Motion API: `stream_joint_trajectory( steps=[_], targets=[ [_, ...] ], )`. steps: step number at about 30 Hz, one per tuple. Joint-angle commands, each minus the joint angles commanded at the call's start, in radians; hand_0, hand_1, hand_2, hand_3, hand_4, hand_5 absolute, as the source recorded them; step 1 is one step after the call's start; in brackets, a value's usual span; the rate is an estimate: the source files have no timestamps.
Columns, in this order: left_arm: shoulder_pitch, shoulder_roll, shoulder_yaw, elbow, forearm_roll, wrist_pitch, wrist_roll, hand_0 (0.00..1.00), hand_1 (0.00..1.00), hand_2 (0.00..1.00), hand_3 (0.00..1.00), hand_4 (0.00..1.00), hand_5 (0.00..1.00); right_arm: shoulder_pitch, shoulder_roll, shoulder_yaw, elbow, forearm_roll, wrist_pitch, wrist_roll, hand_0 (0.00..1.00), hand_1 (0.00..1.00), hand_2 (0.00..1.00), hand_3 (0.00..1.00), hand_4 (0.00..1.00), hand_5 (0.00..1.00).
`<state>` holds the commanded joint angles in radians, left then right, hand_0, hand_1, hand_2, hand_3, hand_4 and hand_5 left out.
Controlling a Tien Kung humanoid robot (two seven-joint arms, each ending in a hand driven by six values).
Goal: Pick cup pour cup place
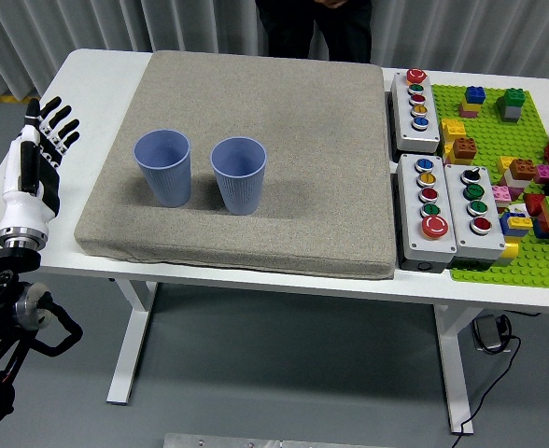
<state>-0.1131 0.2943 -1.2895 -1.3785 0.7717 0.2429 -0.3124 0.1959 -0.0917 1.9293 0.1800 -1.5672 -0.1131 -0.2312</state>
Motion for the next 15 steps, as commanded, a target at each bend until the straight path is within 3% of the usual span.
stream_joint_trajectory(
  steps=[2, 7, 8, 13, 14, 15],
  targets=[
    [0.006, 0.006, 0.019, -0.002, -0.001, 0.001, -0.002, 0.823, 0.827, 0.872, 0.909, 0.824, 0.998, -0.001, -0.002, -0.012, 0.0, 0.015, 0.0, 0.001, 0.697, 0.633, 0.591, 0.593, 0.002, 0.273],
    [0.021, 0.004, 0.059, -0.009, 0.011, 0.012, -0.017, 0.823, 0.827, 0.872, 0.909, 0.824, 0.998, -0.003, -0.003, -0.019, 0.0, 0.021, 0.001, 0.002, 0.697, 0.633, 0.591, 0.593, 0.002, 0.273],
    [0.025, 0.002, 0.061, -0.012, 0.035, 0.011, -0.016, 0.837, 0.856, 0.926, 0.998, 0.958, 0.75, -0.003, -0.003, -0.017, 0.0, 0.018, 0.001, 0.002, 0.696, 0.633, 0.591, 0.593, 0.002, 0.272],
    [0.043, 0.009, 0.062, -0.013, 0.173, 0.013, 0.001, 0.837, 0.856, 0.926, 0.998, 0.958, 0.75, -0.001, -0.002, -0.015, 0.0, 0.017, 0.0, 0.001, 0.696, 0.633, 0.591, 0.593, 0.002, 0.272],
    [0.045, 0.009, 0.06, -0.011, 0.199, 0.012, 0.003, 0.896, 0.91, 0.998, 0.998, 0.942, 0.323, -0.001, -0.002, -0.015, 0.0, 0.018, 0.0, 0.001, 0.697, 0.633, 0.591, 0.593, 0.002, 0.272],
    [0.044, 0.01, 0.059, -0.004, 0.22, 0.009, 0.009, 0.896, 0.91, 0.998, 0.998, 0.942, 0.323, -0.001, -0.002, -0.015, 0.0, 0.018, 0.0, 0.001, 0.697, 0.633, 0.591, 0.593, 0.002, 0.272]
  ],
)
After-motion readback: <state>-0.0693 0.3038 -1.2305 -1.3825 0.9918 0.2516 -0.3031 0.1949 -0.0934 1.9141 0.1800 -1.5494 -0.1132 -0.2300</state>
